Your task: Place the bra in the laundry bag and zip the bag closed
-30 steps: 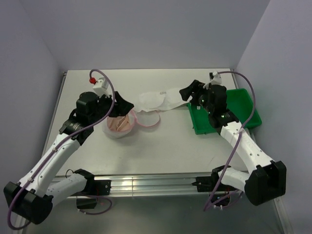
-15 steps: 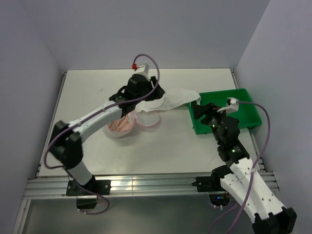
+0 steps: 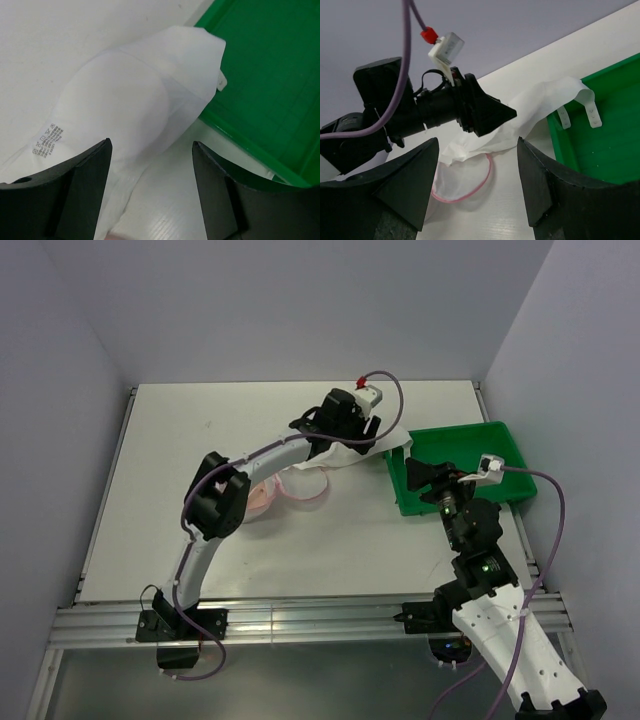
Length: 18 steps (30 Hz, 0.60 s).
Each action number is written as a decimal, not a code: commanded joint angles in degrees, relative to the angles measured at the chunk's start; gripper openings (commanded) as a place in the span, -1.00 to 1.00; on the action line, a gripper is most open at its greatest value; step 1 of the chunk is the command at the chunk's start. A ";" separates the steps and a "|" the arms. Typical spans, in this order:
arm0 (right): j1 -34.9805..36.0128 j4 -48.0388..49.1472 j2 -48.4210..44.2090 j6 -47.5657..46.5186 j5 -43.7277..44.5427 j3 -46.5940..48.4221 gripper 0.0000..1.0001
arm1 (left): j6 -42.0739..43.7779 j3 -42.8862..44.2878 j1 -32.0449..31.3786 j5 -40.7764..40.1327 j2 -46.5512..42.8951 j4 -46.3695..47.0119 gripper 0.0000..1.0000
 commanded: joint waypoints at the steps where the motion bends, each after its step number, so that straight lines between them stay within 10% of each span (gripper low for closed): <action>1: 0.13 1.82 -0.54 -0.97 1.01 -0.47 0.41 | 11.48 5.04 -0.56 3.99 1.80 -4.31 0.45; 18: 0.04 5.25 -10.11 0.09 2.86 -4.86 0.35 | 19.40 5.74 -3.55 -4.42 9.01 -1.42 0.52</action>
